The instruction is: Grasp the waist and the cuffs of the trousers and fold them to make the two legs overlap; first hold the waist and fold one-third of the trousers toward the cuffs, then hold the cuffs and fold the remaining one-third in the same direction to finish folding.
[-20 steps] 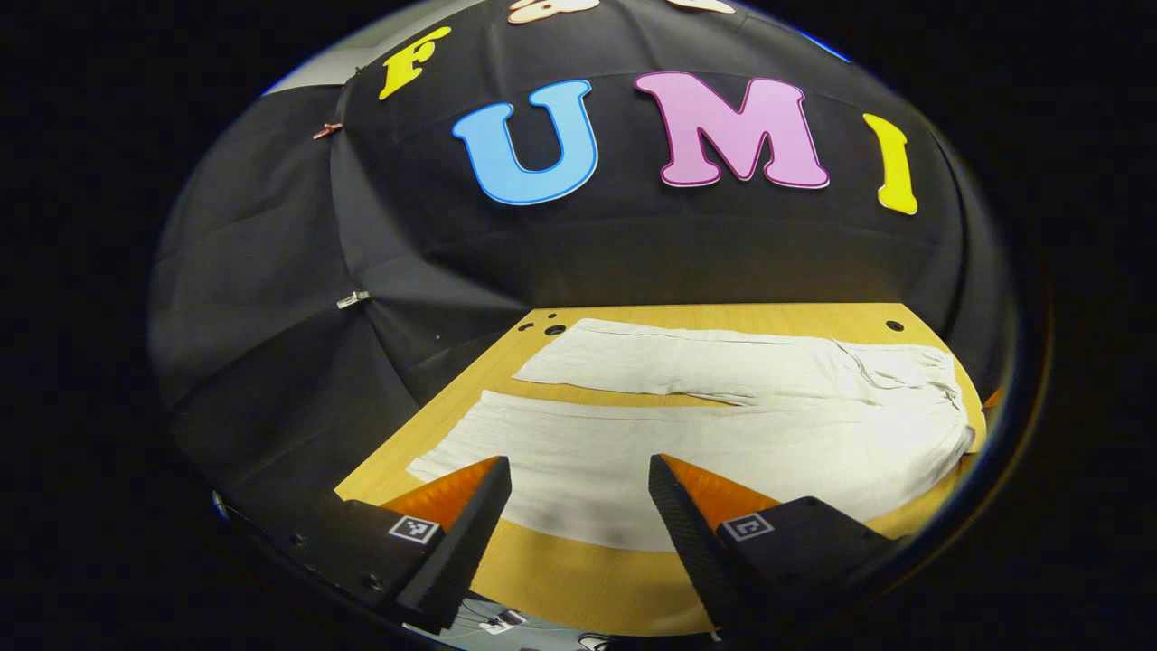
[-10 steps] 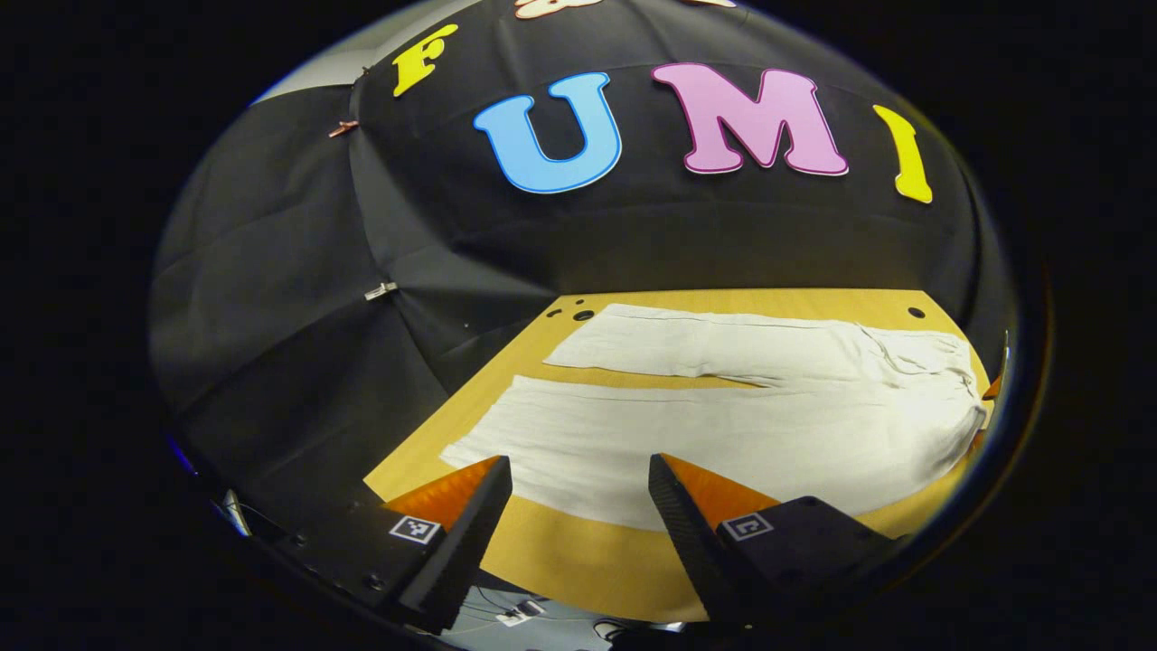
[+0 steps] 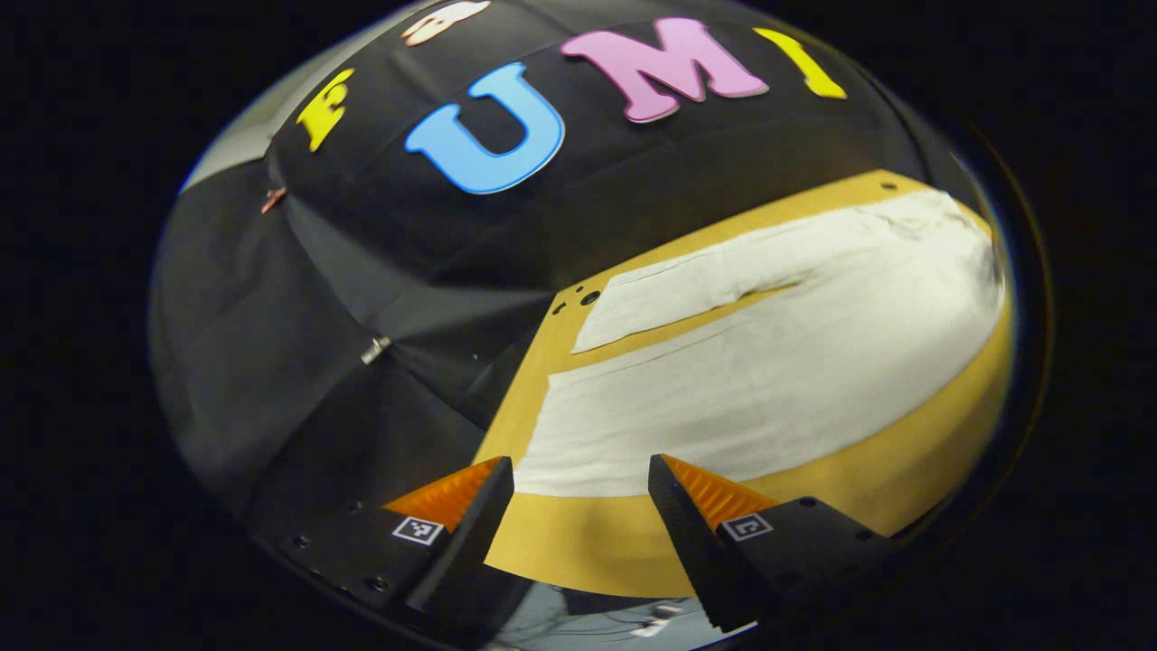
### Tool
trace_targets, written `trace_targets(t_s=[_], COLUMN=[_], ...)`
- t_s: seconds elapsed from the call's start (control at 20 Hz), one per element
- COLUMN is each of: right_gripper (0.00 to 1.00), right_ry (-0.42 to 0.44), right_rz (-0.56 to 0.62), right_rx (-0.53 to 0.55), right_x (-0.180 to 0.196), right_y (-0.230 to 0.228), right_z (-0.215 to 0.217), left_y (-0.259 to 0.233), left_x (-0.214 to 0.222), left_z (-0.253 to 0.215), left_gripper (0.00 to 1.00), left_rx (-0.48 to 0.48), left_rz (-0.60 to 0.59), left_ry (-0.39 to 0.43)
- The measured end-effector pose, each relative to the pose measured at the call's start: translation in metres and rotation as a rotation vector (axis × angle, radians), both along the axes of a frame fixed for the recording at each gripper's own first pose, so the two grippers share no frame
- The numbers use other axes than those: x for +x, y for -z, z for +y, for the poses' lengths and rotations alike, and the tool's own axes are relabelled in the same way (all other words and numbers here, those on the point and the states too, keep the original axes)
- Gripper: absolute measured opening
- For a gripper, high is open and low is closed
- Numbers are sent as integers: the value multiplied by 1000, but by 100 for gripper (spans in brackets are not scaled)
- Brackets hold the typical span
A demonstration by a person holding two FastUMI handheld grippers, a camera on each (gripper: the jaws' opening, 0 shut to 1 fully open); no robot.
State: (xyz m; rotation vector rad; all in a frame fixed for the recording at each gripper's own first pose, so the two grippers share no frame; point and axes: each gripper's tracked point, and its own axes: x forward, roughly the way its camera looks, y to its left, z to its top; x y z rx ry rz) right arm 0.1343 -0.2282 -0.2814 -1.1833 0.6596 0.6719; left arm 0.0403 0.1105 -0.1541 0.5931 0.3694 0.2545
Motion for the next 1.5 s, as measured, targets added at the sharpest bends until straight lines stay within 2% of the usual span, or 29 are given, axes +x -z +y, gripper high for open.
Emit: trace_targets(t_s=[0.05, 0.15, 0.35, 0.55, 0.75, 0.85, 0.95, 1.1, 1.15, 1.25, 1.3, 1.45, 1.5], right_gripper=[5, 5, 5, 5, 5, 5, 5, 5, 5, 5, 5, 5, 5], right_ry=[6, -34, -120, -92, -111, -116, -123, -131, -134, -139, -142, -139, -140], right_rz=[18, 16, -19, 6, -4, -14, -21, -30, -33, -38, -40, -38, -39], right_rx=[0, -50, -124, -111, -126, -141, -145, -152, -154, -159, -160, -156, -156], right_x=[3, 1, 1, 0, 0, -1, 0, 0, 0, 0, 1, 0, 1], right_y=[0, -1, 1, 1, 2, 1, 1, 1, 2, 2, 1, 2, 1], right_z=[-1, -1, -2, -3, -3, -2, -3, -3, -3, -3, -4, -4, -4], left_y=[8, 39, 72, 92, 101, 100, 102, 103, 104, 104, 104, 108, 108], left_x=[4, 22, 42, 59, 83, 101, 112, 124, 128, 131, 134, 134, 134], left_z=[5, 40, 94, 135, 151, 145, 137, 133, 131, 128, 127, 125, 127], left_gripper=[95, 95, 95, 95, 92, 74, 66, 51, 42, 34, 24, 12, 12], left_rx=[51, 159, 264, 320, 378, 450, 497, 512, 507, 489, 485, 493, 498], left_rz=[34, 149, 294, 415, 490, 519, 559, 633, 656, 683, 687, 691, 689], left_ry=[44, 150, 204, 266, 320, 383, 440, 502, 512, 513, 510, 512, 507])
